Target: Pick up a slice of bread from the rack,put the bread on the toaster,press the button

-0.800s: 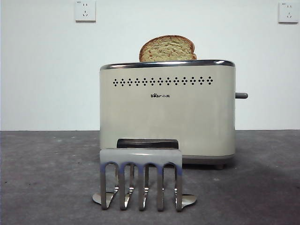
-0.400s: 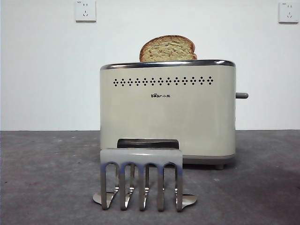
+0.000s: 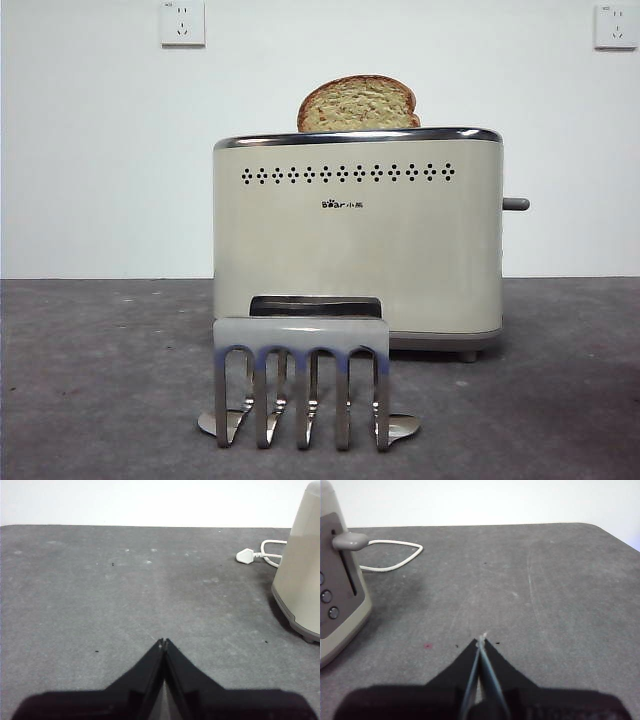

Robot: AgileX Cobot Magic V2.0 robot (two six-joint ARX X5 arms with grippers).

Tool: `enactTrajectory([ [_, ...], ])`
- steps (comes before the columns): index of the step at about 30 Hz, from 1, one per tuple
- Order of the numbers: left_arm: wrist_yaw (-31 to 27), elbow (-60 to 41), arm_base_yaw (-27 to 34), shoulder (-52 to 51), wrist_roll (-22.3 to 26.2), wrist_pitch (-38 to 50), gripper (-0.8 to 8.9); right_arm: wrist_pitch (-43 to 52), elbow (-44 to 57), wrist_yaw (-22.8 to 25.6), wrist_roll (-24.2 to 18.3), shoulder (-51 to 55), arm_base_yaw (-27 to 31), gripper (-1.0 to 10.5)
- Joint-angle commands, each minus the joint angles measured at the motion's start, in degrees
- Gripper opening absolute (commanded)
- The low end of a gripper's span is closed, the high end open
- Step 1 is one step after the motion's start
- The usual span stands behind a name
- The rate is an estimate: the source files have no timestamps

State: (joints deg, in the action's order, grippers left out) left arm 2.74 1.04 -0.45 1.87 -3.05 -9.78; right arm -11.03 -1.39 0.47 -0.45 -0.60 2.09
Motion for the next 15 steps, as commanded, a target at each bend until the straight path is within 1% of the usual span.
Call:
enactTrajectory([
  [1, 0.2, -0.6, -0.1, 0.0, -0.2, 0.4, -0.03, 0.3, 0.6, 0.2, -0.7, 0.2, -0.9, 0.0],
  [4, 0.2, -0.6, -0.1, 0.0, -0.2, 0.4, -0.03, 0.3, 0.6, 0.2, -1.9, 0.2, -0.9, 0.0],
  [15, 0.2, -0.6, -0.1, 0.3, -0.2, 0.4, -0.03, 0.4, 0.5, 1.0, -1.2, 0.2, -0.9, 0.0],
])
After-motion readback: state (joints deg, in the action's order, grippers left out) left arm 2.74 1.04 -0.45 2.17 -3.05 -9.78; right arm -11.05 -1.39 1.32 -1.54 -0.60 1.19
